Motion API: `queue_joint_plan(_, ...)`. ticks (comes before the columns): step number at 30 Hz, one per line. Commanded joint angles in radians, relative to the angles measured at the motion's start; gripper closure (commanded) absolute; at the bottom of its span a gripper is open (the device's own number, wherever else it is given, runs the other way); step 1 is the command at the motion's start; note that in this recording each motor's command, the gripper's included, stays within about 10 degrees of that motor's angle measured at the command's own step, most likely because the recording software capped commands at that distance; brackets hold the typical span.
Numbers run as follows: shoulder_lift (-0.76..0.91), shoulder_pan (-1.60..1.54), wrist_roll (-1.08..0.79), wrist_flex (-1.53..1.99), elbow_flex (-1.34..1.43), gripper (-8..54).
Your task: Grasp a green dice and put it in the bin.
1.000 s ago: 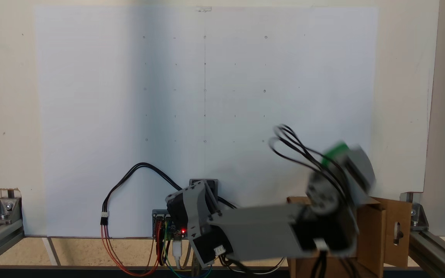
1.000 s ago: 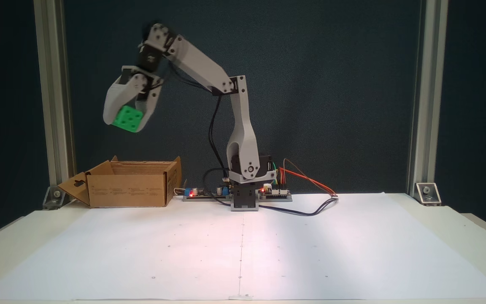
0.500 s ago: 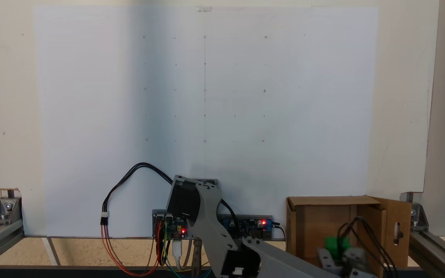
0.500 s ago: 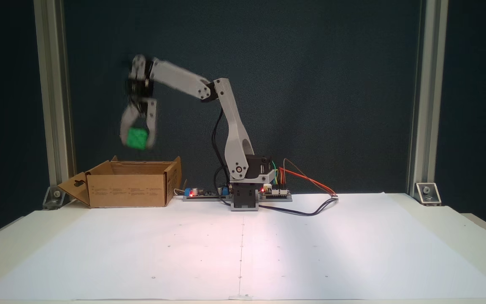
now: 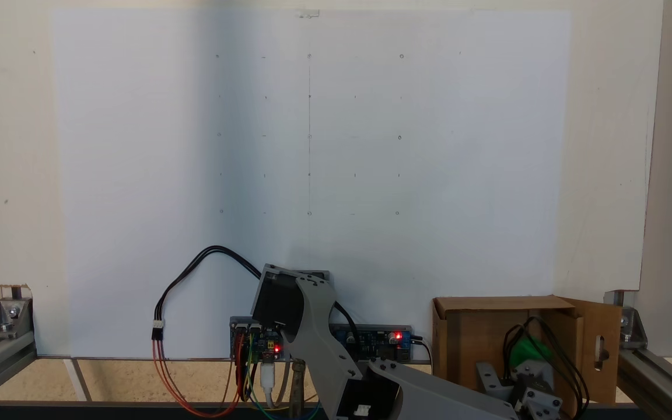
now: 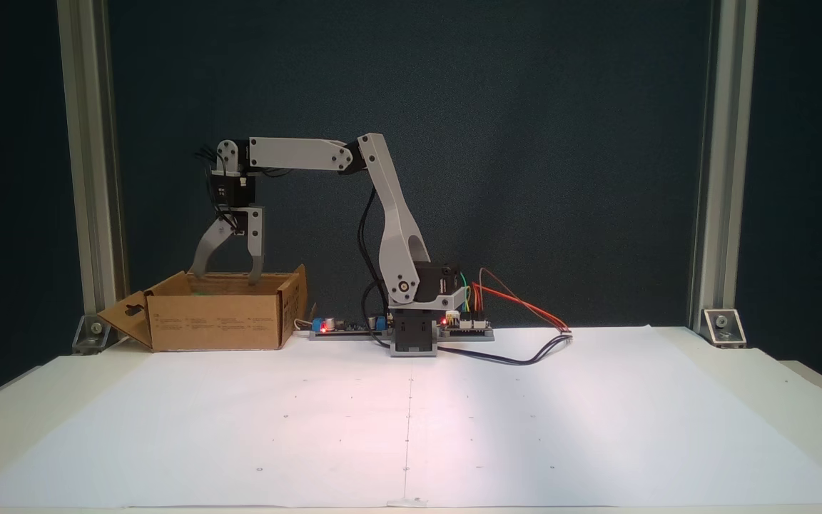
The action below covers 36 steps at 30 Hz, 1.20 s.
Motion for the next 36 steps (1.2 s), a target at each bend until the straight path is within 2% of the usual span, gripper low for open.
queue_joint_plan(1, 0.014, -0.002, -0.049, -0.012, -0.026, 3.6)
queue_joint_plan(7, 0.244, -0.212, 0.201, -0.014, -0.035, 3.3)
queue_joint_plan(10, 0.341, -0.42, 0.311, -0.014, -0.035, -0.1)
queue_joint_plan(16, 0.434, -0.854, 0.477, -0.086, -0.035, -0.2)
queue_joint_plan(20, 0.471, -1.144, 0.525, -0.147, -0.009, 0.4)
queue_joint_plan(29, 0.739, -1.77, 0.525, -0.604, 0.506, 1.5)
queue_joint_plan(36, 0.927, -1.79, 0.525, -0.919, 0.775, 0.9)
